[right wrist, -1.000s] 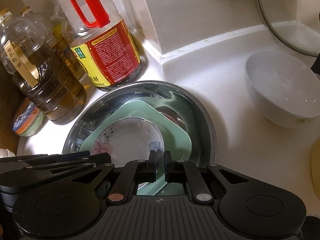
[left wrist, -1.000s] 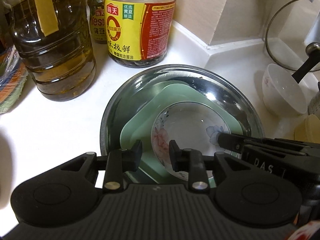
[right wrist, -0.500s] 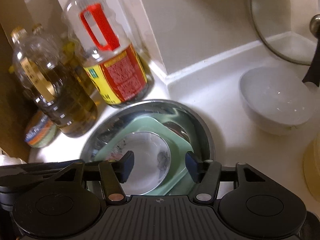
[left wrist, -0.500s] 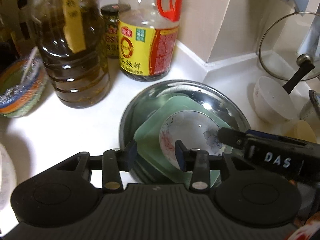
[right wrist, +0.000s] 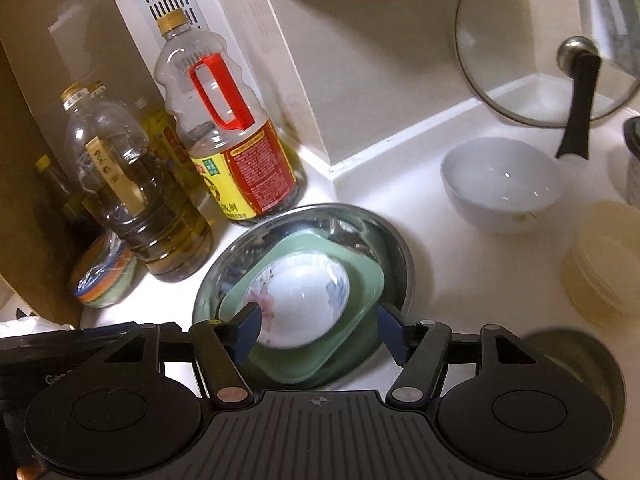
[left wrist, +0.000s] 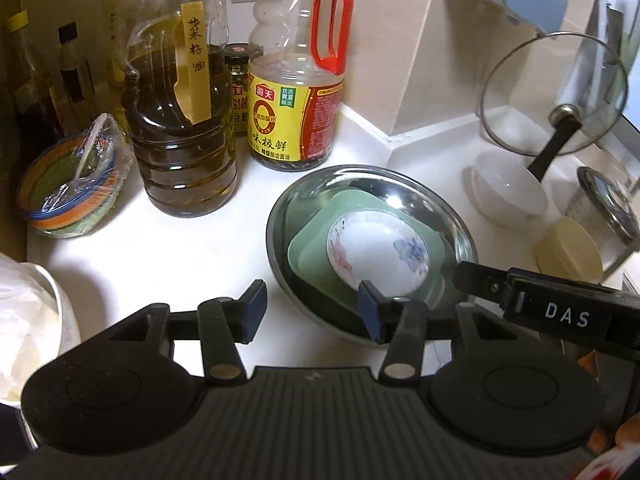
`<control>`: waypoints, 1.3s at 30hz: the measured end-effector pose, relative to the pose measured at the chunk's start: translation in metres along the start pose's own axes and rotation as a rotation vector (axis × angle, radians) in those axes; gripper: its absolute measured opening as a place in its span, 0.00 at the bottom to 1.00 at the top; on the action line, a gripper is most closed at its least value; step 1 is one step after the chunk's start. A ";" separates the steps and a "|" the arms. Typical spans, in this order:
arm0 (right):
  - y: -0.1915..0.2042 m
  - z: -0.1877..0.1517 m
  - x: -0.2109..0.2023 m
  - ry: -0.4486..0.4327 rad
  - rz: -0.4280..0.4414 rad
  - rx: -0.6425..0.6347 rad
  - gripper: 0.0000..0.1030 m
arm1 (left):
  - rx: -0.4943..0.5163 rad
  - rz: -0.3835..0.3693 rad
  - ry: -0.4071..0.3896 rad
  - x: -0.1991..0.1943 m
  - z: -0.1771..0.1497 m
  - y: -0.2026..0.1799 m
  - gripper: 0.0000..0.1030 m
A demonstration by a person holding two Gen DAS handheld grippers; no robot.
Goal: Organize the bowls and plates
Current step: 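Move the right gripper away from the tray toward the cream plastic bowl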
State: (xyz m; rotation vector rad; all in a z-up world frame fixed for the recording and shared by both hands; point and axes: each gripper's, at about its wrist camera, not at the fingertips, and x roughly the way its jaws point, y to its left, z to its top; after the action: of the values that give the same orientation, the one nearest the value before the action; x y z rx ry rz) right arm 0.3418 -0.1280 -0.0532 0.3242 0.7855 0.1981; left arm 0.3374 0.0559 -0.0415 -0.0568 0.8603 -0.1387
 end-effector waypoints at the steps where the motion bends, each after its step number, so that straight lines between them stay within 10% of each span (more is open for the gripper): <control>1: 0.003 -0.004 -0.003 0.001 -0.001 0.001 0.63 | 0.004 -0.003 -0.002 -0.004 -0.003 0.002 0.46; 19: 0.020 -0.068 -0.064 -0.019 -0.100 0.057 0.69 | 0.097 -0.088 0.000 -0.051 -0.049 0.006 0.49; 39: -0.054 -0.073 -0.119 -0.059 -0.195 0.115 0.69 | 0.204 -0.182 0.019 -0.044 -0.054 -0.087 0.49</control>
State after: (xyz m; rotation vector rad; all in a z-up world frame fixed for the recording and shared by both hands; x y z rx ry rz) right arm 0.2098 -0.1977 -0.0429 0.3580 0.7669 -0.0400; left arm 0.2601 -0.0235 -0.0345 0.0581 0.8557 -0.3973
